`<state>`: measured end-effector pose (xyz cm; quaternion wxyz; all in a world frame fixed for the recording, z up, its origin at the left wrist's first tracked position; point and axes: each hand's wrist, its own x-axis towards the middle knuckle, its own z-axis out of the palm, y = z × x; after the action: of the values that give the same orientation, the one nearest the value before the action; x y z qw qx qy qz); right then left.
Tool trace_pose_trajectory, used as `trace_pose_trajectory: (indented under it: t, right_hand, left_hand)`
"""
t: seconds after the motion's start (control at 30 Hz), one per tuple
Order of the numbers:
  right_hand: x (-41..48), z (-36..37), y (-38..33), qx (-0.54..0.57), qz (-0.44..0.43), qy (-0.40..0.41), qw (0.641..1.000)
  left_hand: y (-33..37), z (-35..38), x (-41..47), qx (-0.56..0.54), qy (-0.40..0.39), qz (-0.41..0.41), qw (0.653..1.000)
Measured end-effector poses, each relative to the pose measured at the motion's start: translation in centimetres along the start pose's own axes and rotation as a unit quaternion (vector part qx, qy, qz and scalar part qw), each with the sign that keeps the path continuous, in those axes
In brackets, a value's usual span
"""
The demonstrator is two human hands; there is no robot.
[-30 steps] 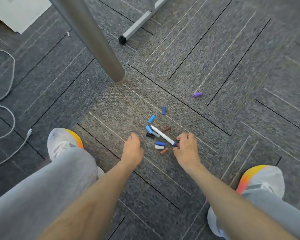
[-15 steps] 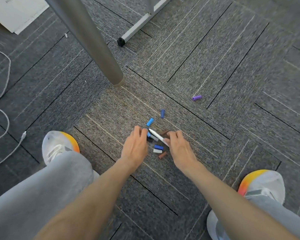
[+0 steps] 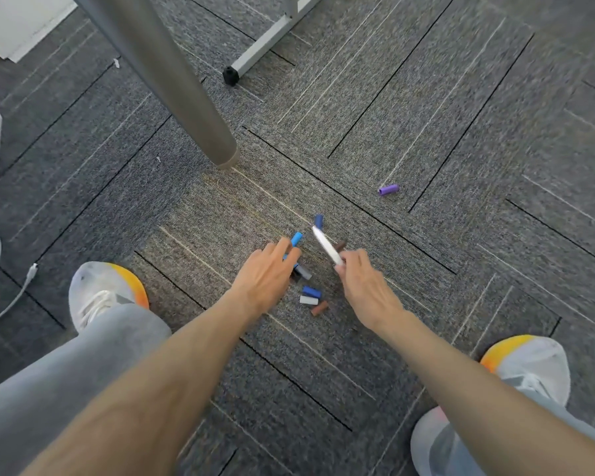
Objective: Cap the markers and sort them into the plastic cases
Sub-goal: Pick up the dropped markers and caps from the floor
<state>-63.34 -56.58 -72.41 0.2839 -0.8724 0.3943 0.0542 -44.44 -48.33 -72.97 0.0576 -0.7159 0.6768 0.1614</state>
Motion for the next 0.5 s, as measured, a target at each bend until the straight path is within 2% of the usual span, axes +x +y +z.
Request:
trace_pose_trajectory:
  t: [0.07, 0.2, 0.33, 0.5]
  right_hand:
    - [0.5, -0.7, -0.2, 0.026, 0.005, 0.023, 0.999]
    - [2.3, -1.1, -0.8, -0.015, 0.007, 0.021, 1.000]
    - [2.9, -0.9, -0.6, -0.074, 0.062, -0.028, 0.995]
    - [3.3, -0.5, -0.8, -0.108, 0.081, -0.033, 0.990]
  left_hand:
    - [-0.2, 0.0, -0.1, 0.024, -0.009, 0.020, 0.999]
    - [-0.6, 0.1, -0.1, 0.054, -0.010, 0.033, 0.998]
    - [-0.6, -0.3, -0.7, 0.005, 0.017, 0.022, 1.000]
    - [-0.6, -0.6, -1.3, -0.029, 0.018, 0.064, 0.997]
